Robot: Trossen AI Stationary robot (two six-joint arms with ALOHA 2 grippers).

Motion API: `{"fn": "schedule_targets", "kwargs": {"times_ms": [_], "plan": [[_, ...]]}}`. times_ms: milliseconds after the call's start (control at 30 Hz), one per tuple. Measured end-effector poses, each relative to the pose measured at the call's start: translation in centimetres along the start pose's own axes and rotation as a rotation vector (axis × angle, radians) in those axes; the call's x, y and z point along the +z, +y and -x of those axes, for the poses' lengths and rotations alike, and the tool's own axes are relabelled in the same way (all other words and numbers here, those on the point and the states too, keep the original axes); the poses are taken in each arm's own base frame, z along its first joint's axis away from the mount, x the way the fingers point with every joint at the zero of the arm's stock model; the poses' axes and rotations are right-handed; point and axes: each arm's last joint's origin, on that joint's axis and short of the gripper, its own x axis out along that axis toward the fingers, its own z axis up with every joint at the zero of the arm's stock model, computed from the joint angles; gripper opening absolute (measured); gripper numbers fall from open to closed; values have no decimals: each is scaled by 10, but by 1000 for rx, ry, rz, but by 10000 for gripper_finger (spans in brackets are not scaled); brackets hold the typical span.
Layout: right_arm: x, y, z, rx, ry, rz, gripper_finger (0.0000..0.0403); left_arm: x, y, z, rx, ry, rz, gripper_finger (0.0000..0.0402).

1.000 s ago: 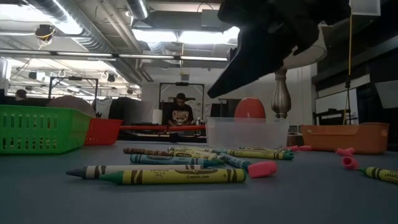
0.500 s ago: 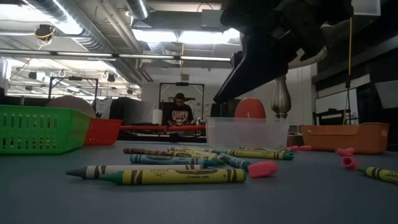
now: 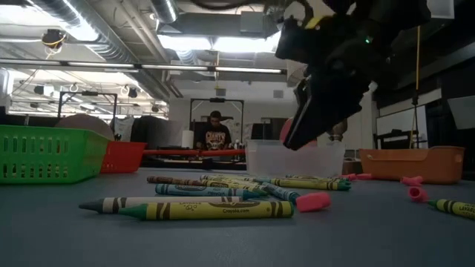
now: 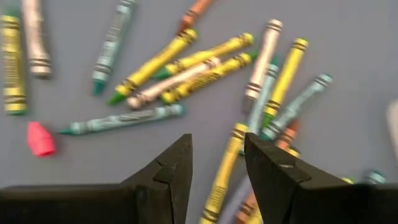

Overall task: Sort crayons
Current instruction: Put the dark green crayon into the black bin, then put the green crayon into the green bin

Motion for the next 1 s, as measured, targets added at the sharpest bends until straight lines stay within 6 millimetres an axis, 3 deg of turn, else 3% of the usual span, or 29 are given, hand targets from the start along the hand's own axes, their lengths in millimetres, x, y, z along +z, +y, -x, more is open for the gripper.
{"fn": "schedule_targets", "kwargs": {"times_ms": [433, 733, 1000], "plan": [[-8, -3, -3, -100, 58, -81, 145, 2, 0, 0, -13, -65, -8, 117], [-19, -1, -24, -131, 123, -81, 145, 2, -6, 0, -79, -104, -43, 121], [-20, -1, -27, -157, 120, -100, 145, 5, -7, 1, -97, -198, -59, 121]]}}
